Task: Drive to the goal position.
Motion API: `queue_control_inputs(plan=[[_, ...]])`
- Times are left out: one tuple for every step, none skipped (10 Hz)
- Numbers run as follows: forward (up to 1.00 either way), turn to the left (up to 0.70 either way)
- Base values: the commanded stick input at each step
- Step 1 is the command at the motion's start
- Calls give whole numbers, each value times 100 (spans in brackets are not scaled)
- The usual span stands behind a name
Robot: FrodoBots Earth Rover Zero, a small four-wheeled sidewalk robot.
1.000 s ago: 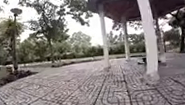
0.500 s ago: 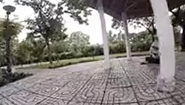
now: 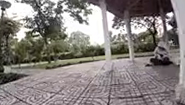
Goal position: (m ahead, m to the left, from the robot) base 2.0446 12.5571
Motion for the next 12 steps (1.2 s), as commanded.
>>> queue_control_inputs(plan=[[70, 0], [70, 0], [70, 0], [70, 0], [70, 0], [70, 0], [70, 4], [70, 27], [70, 27], [70, 27], [70, 26], [70, 4]])
